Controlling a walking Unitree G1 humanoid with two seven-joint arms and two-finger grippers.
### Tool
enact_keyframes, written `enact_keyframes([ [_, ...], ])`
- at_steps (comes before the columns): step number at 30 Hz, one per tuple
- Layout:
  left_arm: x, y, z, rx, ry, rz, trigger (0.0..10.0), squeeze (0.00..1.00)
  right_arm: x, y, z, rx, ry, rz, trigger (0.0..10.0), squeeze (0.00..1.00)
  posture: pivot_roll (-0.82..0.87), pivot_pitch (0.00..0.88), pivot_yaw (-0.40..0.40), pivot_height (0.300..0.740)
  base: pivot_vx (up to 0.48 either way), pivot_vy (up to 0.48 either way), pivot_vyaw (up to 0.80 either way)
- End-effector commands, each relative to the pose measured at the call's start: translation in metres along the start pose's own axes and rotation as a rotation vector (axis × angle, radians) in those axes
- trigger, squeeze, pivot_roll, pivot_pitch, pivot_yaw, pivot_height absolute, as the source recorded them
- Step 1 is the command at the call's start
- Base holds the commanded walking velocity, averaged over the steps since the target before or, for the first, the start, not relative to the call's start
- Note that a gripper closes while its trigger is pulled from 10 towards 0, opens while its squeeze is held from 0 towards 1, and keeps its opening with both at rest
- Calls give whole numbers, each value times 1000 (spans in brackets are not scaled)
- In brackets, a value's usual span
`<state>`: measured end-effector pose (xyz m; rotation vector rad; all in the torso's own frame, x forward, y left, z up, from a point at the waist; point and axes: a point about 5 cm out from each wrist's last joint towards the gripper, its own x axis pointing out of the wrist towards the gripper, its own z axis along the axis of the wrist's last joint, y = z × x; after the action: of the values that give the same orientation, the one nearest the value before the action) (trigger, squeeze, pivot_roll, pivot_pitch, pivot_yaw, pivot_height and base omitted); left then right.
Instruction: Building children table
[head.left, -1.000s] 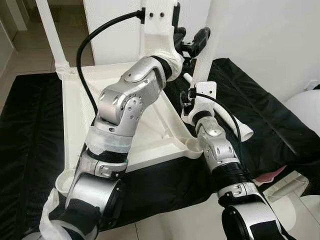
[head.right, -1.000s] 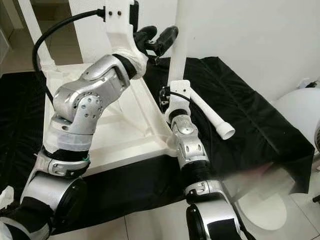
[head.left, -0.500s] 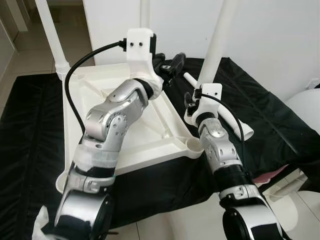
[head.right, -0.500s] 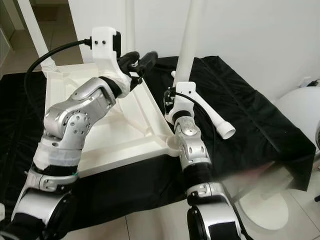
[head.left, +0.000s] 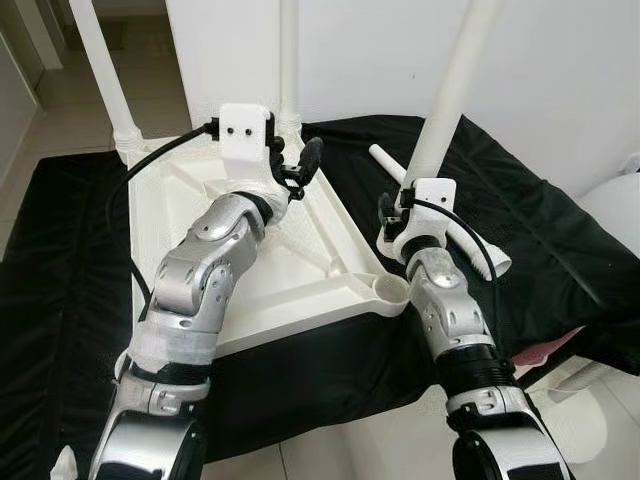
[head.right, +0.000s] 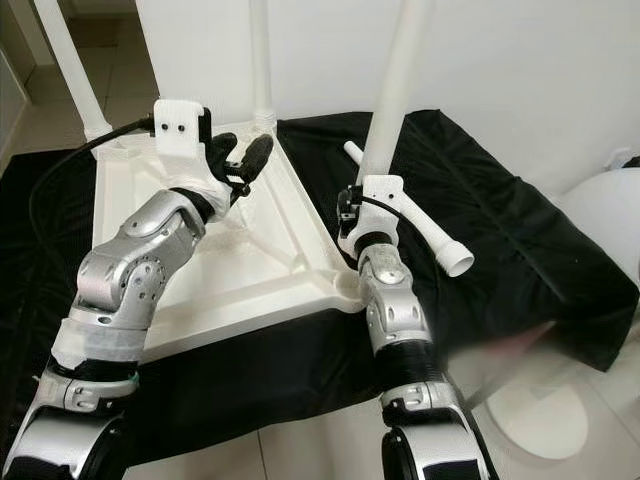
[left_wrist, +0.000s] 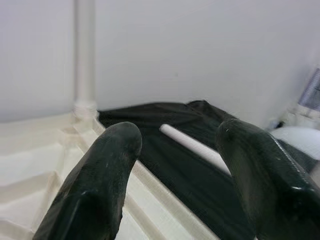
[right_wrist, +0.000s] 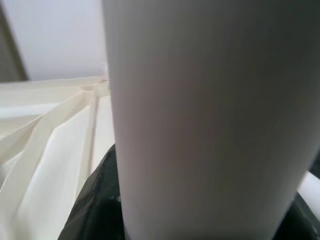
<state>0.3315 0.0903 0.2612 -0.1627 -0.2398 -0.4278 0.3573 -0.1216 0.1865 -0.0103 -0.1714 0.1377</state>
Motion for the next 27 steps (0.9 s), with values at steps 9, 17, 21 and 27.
enact_keyframes([
  [9,-19,1,-19,93,-40,-22,10000,0,-8,6,1,2,-33,29,10000,0,-13,13,21,740,0,0,0],
  [17,-32,2,-33,189,-62,-21,10000,0,-16,12,0,-18,-68,68,10000,0,-5,7,12,740,0,0,0],
  [21,-39,0,-43,197,-32,-41,10000,0,-20,10,-1,-19,-75,81,10000,0,-2,5,1,740,0,0,0],
  [27,-58,-6,-57,216,19,-127,10000,0,-27,1,-4,-16,-86,91,10000,0,-1,6,-8,740,0,0,0],
])
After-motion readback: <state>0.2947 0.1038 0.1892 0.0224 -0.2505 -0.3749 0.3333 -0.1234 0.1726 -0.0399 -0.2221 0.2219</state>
